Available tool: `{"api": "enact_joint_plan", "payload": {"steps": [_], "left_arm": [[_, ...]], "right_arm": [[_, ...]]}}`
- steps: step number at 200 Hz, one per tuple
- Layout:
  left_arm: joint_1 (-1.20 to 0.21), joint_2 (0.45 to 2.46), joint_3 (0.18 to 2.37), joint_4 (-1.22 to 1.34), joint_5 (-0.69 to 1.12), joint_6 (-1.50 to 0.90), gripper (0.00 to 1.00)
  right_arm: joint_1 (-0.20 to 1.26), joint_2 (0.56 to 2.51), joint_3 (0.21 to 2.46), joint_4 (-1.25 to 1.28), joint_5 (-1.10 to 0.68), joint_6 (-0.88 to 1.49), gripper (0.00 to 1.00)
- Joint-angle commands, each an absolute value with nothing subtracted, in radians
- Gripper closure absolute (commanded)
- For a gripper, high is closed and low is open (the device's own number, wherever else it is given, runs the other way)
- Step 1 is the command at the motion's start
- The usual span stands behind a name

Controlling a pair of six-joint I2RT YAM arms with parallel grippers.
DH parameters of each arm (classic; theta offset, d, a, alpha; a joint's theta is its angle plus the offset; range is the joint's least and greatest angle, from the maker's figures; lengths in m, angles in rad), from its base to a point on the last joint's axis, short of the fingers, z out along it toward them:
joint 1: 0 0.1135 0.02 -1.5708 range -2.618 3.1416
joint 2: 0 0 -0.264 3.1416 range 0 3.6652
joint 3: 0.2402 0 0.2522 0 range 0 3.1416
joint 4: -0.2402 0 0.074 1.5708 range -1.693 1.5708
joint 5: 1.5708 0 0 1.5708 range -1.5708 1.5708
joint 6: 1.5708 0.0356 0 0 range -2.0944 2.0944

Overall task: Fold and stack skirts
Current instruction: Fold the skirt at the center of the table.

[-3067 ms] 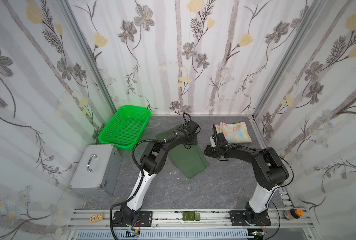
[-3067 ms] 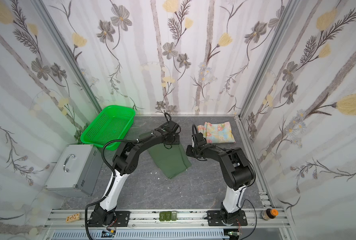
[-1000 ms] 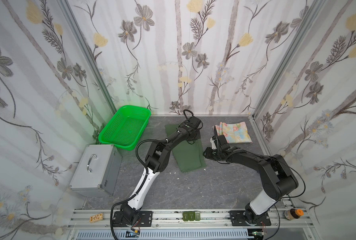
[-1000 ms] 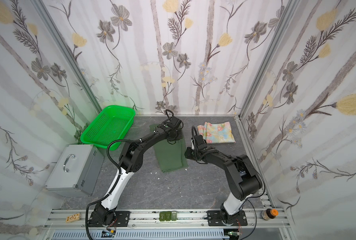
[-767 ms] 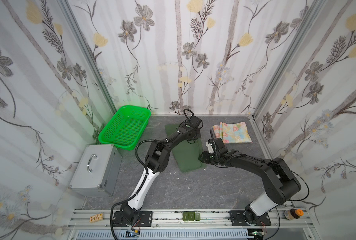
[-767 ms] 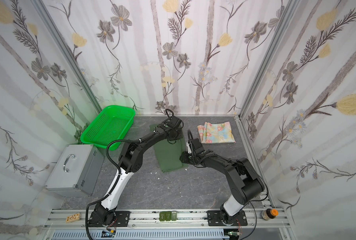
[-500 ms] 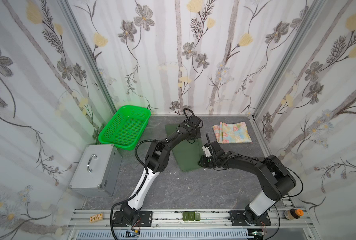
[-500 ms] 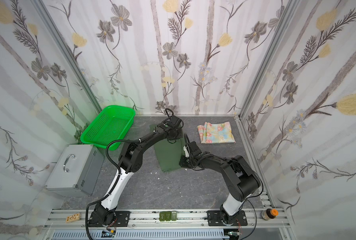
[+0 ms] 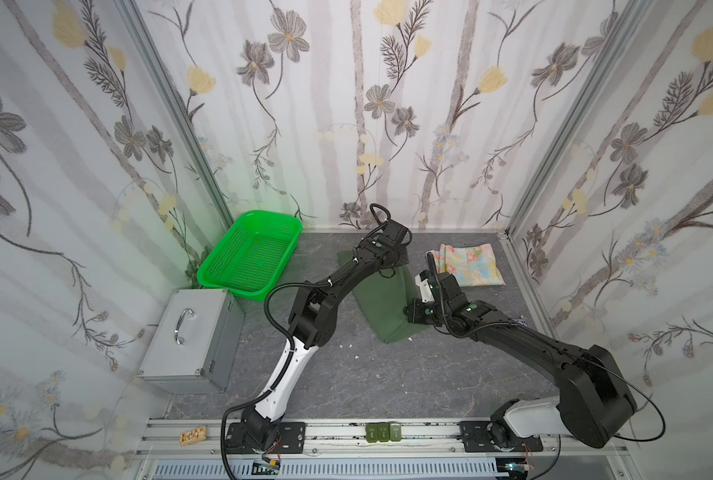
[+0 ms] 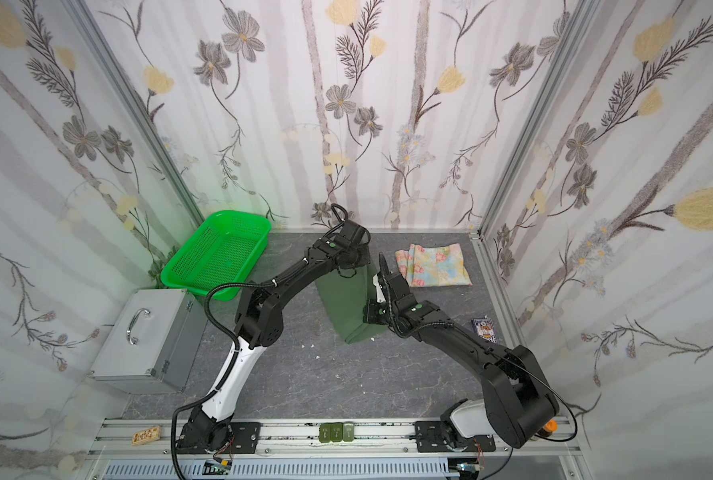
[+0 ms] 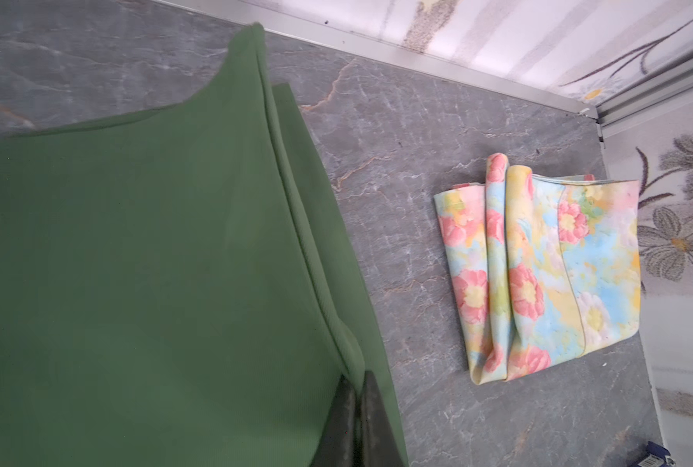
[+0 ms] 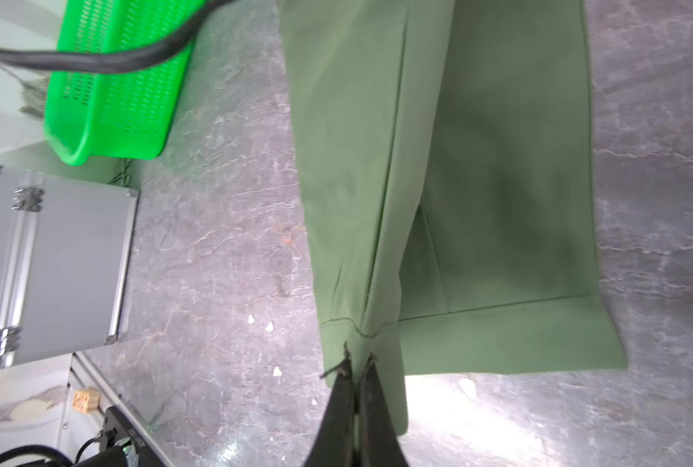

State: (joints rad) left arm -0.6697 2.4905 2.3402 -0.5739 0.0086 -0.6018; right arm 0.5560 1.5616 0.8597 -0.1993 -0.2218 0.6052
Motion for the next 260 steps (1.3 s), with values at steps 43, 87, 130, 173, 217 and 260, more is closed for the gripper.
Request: {"api": "enact_joint_plan", "payload": {"steps": [43,87,130,173,217,260], "left_arm": [[-0.677,2.579,2.418,-0.568,-0.06,-0.629,1.0],[-0.678,2.422,2.276,-0.569,-0.161,-0.609,1.0],[-0.678,2.223,2.065,-0.563,-0.273,-0.597,1.0],[-0.675,2.042,1.879,-0.557,-0.398,-0.61,1.0],[-0.662,1.933,1.799,-0.554,-0.456,-0.613,1.0],[-0.665,1.921,1.812,-0.549,-0.43,-0.604,1.0]], "right_arm": [[0.508,1.612,0.847,-0.138,-0.281,0.62,1.0],[0.574,1.541,0.898,-0.189,-0.262,0.601,1.0],[0.677,1.52,0.955,-0.213,-0.245,0.632,1.0],[0.774,1.541,1.038,-0.232,-0.224,0.651,1.0],[0.874,1.589,1.12,-0.22,-0.241,0.664,1.0],[0.901,1.629,1.116,-0.205,-0.237,0.684,1.0]]}}
